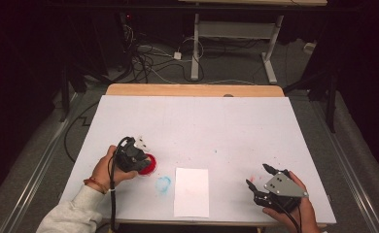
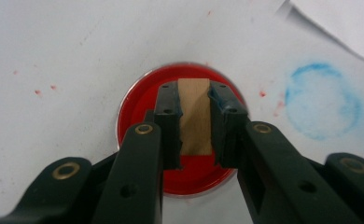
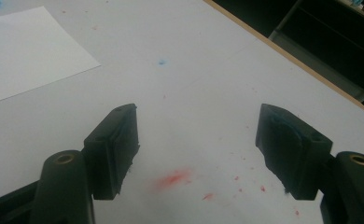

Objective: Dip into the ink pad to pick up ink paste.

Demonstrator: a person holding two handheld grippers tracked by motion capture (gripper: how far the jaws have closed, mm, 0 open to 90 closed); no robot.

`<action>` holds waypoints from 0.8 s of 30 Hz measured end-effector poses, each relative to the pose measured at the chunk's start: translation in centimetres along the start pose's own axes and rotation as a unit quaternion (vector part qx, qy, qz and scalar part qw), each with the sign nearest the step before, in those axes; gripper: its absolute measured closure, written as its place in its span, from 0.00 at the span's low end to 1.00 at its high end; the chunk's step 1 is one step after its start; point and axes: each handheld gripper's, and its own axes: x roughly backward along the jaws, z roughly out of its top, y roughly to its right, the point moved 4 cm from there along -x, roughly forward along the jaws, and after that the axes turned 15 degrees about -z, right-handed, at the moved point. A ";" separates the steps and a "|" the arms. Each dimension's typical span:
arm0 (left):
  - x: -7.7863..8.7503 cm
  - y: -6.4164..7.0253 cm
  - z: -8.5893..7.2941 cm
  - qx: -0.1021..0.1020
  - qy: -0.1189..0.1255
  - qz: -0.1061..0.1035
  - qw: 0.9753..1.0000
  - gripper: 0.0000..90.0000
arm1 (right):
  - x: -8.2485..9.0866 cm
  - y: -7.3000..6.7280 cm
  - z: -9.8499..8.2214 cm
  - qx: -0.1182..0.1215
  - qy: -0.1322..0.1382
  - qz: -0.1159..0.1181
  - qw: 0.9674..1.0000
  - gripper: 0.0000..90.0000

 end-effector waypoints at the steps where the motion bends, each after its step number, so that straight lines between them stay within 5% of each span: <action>1: 1.0 0.3 0.3 -0.001 0.014 0.003 1.000 0.82 | 0.0 0.0 0.0 -0.001 0.000 -0.001 1.000 0.33; 6: 4.2 1.0 0.7 -0.011 0.052 0.016 0.998 0.82 | 0.0 0.1 0.0 -0.002 0.000 -0.002 1.000 0.33; 13: 6.0 1.3 0.7 -0.016 0.070 0.026 0.997 0.82 | 0.0 0.0 -0.1 -0.002 -0.002 -0.001 1.000 0.33; 19: 5.2 0.9 0.5 -0.013 0.060 0.026 0.998 0.82 | -0.1 -0.1 -0.2 0.000 -0.005 0.002 1.000 0.33; 24: 3.2 0.3 0.1 -0.008 0.037 0.007 0.999 0.82 | -0.2 -0.2 -0.3 0.003 -0.009 0.005 1.000 0.33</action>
